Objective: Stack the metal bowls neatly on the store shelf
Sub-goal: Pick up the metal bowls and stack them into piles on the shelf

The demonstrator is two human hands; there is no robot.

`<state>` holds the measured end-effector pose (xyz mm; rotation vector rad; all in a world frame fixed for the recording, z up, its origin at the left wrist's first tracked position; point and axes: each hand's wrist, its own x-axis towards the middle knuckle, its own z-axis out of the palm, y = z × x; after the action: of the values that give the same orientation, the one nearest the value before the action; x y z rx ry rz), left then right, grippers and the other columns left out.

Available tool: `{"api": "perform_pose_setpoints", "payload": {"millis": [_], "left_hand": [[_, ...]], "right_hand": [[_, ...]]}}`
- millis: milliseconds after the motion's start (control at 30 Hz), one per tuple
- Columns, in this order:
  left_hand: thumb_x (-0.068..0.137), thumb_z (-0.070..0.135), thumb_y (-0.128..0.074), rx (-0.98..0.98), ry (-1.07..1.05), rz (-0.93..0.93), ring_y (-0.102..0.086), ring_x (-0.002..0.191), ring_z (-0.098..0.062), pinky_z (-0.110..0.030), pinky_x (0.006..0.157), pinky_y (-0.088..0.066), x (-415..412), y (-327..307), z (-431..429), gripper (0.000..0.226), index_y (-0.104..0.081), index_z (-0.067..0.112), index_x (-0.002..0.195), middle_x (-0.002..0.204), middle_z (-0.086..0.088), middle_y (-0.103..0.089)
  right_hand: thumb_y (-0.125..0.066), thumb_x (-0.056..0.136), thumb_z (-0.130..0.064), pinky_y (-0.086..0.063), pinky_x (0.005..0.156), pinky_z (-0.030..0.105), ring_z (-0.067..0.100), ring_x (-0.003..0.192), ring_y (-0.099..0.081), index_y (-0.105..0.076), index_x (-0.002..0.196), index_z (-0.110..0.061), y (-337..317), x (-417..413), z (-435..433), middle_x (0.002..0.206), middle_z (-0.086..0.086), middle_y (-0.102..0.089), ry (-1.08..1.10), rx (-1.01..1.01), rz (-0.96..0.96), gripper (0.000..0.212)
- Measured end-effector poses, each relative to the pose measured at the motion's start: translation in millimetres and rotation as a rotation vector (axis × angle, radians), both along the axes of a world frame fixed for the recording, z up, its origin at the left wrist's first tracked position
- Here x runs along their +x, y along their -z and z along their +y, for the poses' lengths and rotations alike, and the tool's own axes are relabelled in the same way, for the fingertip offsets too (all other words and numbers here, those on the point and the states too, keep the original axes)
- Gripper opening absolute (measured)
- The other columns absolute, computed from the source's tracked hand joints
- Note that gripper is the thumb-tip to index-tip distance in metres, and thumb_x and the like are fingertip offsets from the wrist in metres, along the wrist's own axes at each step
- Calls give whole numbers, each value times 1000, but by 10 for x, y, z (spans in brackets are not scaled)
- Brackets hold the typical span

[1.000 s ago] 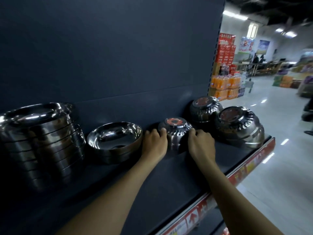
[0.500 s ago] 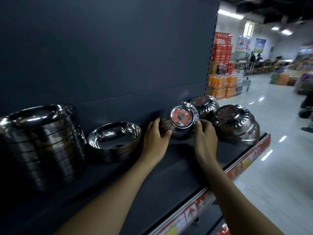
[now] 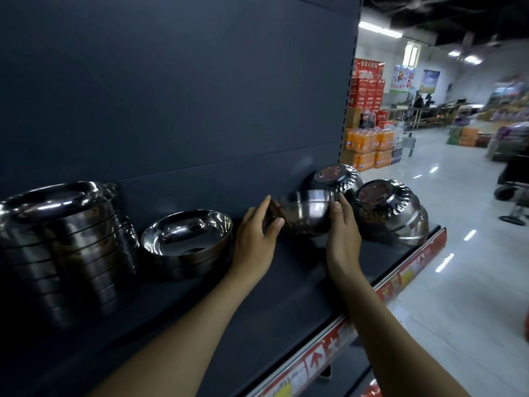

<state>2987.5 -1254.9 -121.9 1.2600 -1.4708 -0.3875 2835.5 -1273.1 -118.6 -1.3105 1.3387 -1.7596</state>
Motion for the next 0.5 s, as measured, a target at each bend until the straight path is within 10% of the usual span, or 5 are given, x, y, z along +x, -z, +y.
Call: {"api": "perform_pose_setpoints", "payload": {"millis": [300, 500], "left_hand": [[94, 23, -61, 53, -13, 31, -55, 128, -21, -45, 108, -43, 22, 36, -71, 51, -49, 15, 143, 139, -5, -56], [95, 25, -58, 162, 29, 66, -46, 137, -19, -43, 115, -35, 38, 51, -100, 56, -42, 15, 148, 151, -4, -46]], "right_hand": [[-46, 94, -36, -45, 104, 47, 20, 116, -57, -58, 125, -29, -38, 7, 20, 123, -2, -63, 28, 111, -72, 34], [-42, 92, -26, -42, 101, 38, 20, 118, -53, -57, 129, -22, -42, -12, 30, 125, 1, -61, 47, 138, -99, 41]]}}
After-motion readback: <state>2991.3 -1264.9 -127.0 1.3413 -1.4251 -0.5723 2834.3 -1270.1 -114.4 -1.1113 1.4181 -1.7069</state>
